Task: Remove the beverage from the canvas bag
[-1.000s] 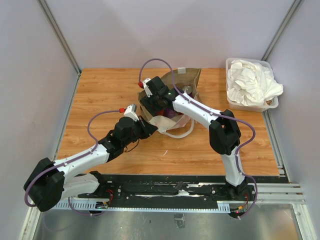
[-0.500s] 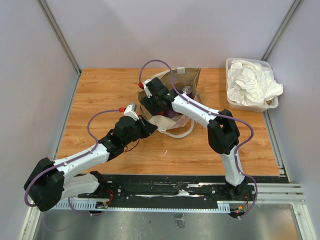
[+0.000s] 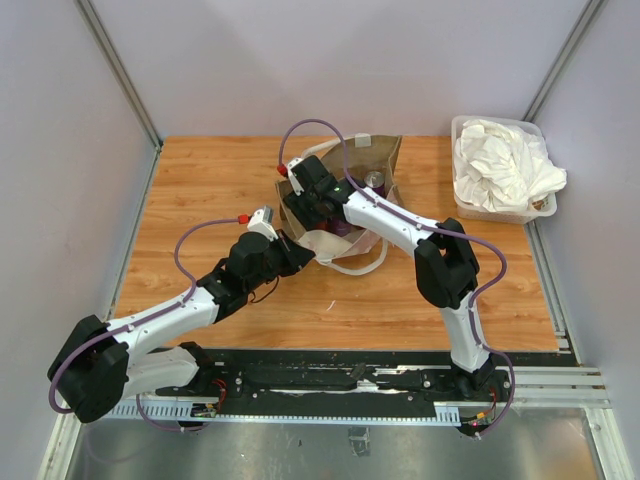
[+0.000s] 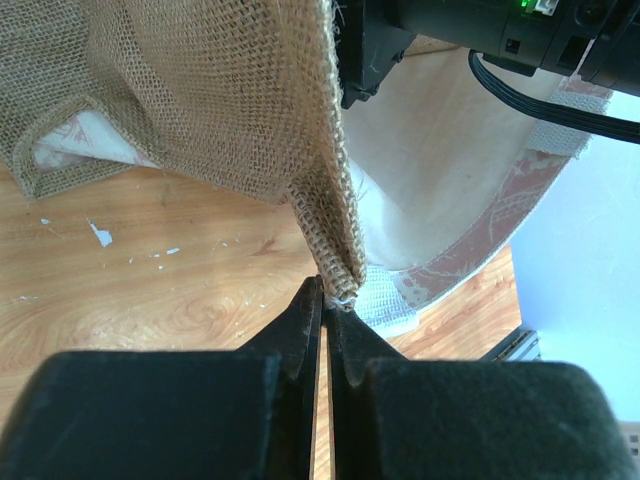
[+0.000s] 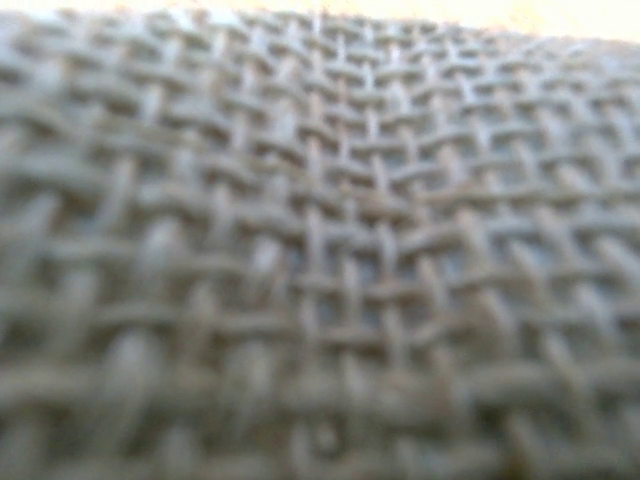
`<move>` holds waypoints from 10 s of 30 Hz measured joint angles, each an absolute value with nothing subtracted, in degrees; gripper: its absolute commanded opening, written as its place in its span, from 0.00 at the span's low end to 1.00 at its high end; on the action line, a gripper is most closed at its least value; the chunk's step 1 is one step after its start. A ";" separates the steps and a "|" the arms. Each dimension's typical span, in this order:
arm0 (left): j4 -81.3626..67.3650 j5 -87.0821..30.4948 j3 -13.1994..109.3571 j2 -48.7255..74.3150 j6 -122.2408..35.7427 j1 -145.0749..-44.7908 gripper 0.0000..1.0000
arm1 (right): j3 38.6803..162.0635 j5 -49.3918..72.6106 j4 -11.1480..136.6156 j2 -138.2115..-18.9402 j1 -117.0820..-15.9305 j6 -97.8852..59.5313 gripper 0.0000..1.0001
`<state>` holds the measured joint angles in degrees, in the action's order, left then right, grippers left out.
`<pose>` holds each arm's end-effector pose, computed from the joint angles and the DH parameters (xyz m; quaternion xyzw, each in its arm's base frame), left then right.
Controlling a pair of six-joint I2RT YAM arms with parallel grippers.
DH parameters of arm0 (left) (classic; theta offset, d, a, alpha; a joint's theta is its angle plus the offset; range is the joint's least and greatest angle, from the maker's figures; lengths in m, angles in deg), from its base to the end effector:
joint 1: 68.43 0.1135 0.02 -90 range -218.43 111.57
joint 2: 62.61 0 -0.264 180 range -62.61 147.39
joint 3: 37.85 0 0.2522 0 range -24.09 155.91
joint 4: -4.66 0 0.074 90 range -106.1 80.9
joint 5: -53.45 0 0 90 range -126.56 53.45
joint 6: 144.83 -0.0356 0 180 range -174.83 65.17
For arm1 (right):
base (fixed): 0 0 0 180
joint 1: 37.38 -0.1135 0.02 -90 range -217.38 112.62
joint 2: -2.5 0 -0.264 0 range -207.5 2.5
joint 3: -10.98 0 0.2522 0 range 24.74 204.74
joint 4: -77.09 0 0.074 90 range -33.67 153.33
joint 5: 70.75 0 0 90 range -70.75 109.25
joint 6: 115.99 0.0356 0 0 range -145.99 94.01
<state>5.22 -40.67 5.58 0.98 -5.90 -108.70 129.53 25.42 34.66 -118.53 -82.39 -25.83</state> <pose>0.1867 -0.1548 0.2263 -0.0823 0.8127 -0.3836 0.4308 0.3460 0.3407 0.2516 -0.3327 0.8604 0.1011 0.3726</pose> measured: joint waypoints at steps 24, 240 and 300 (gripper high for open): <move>5.38 -40.78 5.58 1.35 -5.88 -108.84 0.05 | 129.03 28.18 29.66 -107.88 -83.38 -26.33 0.01; 9.03 -38.21 5.10 8.50 -7.24 -108.81 0.08 | 105.38 50.08 25.40 -65.83 -59.68 -24.23 0.01; 9.14 -38.12 5.10 8.78 -7.24 -108.81 0.08 | 75.52 35.65 36.54 -71.54 -38.16 -11.21 0.95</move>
<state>9.14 -38.12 5.10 8.78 -7.24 -108.81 75.52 35.65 36.54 -71.54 -38.16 -11.21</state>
